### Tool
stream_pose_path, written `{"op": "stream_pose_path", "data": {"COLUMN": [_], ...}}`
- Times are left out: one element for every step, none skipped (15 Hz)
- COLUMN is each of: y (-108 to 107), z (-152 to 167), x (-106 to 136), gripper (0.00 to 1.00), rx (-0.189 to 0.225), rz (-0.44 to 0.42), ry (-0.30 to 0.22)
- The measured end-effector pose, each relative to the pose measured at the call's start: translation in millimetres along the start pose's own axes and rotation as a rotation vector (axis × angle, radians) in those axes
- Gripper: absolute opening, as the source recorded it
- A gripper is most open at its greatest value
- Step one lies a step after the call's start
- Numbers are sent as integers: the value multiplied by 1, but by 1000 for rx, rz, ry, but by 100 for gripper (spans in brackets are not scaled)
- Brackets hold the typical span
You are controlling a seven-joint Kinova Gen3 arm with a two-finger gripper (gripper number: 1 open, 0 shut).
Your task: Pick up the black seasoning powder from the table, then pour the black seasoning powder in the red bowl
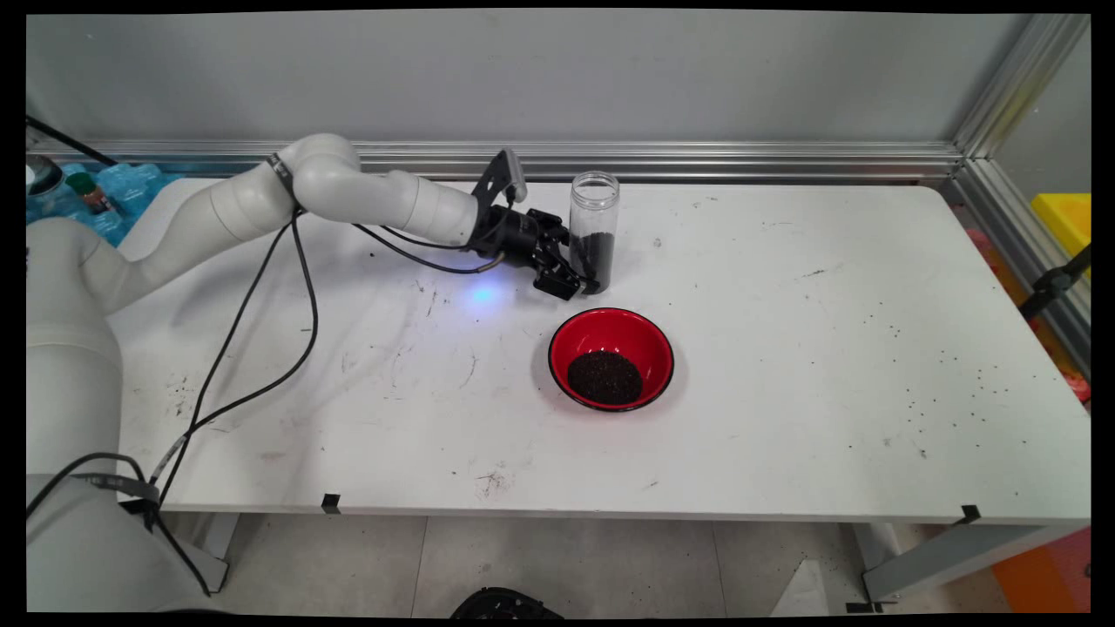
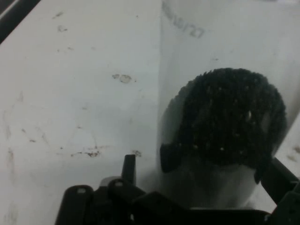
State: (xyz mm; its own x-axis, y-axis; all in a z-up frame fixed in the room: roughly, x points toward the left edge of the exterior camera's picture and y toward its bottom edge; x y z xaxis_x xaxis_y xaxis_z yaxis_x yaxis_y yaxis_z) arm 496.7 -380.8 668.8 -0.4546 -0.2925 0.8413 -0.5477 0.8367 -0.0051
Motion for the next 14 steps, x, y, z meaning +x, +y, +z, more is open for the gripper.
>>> {"op": "stream_pose_path", "data": {"y": [-1,-1,-1,-1,-1,-1,-1,-1,-1,0,0,1,1,1], "z": [3,6,8,10,12,13,14,15,15,16,16,15,14,13], "x": [-1,-2,-3,-4,-5,-6,-6,-7,-8,-9,-10,-10,-10,-9], "gripper": [100,100,100,100,100,0,0,0,0,0,0,0,0,0], "rx": [-1,-3,-5,-8,-10,-12,-14,-15,-17,-19,-21,-24,-26,-26], "rz": [-1,-2,-3,-2,-1,-1,-1,-2,-4,-6,-7,-8,-7,-5], "ry": [1,3,3,4,4,5,5,7,7,6,5,4,2,3]}}
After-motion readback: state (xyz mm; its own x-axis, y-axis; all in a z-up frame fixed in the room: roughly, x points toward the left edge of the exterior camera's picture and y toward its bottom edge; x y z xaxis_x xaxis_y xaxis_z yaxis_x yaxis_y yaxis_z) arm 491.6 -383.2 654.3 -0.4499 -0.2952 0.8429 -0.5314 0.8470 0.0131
